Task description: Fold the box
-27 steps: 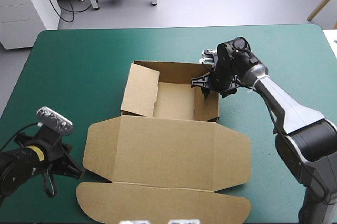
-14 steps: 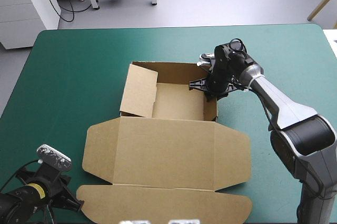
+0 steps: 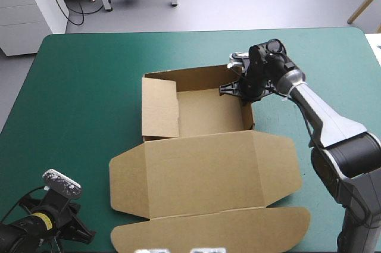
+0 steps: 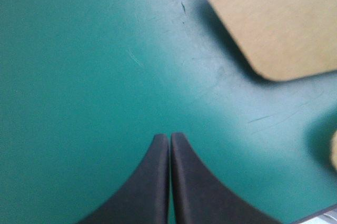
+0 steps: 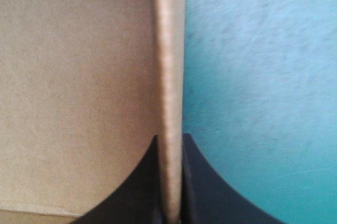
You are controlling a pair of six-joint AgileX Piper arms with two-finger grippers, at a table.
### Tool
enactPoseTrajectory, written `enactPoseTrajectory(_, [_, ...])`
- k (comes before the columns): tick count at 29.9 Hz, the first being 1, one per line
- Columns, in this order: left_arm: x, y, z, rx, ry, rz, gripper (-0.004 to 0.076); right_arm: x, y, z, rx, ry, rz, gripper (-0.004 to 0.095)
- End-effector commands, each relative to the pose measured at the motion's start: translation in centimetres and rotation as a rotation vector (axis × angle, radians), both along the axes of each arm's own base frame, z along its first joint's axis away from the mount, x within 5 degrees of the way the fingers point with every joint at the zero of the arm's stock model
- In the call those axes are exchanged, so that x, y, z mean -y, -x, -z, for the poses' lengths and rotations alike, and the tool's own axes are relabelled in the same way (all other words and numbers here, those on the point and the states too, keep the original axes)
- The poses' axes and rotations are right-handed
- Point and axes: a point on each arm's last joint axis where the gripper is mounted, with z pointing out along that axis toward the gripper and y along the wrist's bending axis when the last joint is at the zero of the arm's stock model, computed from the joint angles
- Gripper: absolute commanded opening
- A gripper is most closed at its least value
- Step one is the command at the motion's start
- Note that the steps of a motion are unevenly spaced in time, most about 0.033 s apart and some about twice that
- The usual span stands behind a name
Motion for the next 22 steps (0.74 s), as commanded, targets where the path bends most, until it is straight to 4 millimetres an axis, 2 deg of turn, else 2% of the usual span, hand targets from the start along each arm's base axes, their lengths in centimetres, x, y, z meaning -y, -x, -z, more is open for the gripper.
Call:
enactPoseTrajectory(1, [0.2, -0.5, -1.0, 0.060, 0.024, 0.000, -0.0010, 5.1, 0.4, -6.0, 0.186, 0.028, 0.058, -0.0019])
enactPoseTrajectory(5, [0.2, -0.5, -1.0, 0.059, 0.021, 0.000, -0.0010, 11.5, 0.1, -7.4, 0.228, 0.084, 0.147, -0.0019])
enactPoseTrajectory(8, [0.2, -0.4, -0.9, 0.055, 0.020, 0.000, -0.0010, 17.6, 0.5, -8.1, 0.241, 0.120, 0.260, -0.0019])
enactPoseTrajectory(12, [0.2, -0.4, -0.9, 0.052, 0.019, -0.001, -0.0010, 25.8, 2.0, -8.1, 0.227, 0.165, 0.455, -0.0019])
enactPoseTrajectory(14, [0.2, -0.4, -0.9, 0.052, 0.019, -0.001, -0.0010, 29.1, 3.1, -8.0, 0.222, 0.156, 0.551, -0.0019])
enactPoseTrajectory(18, [0.2, -0.4, -0.9, 0.051, 0.018, -0.001, -0.0010, 34.4, 5.3, -7.7, 0.229, 0.089, 0.724, -0.0019])
enactPoseTrajectory(22, [0.2, -0.4, -0.9, 0.051, 0.018, -0.001, -0.0010, 37.2, 7.0, -7.7, 0.224, 0.101, 0.807, -0.0019])
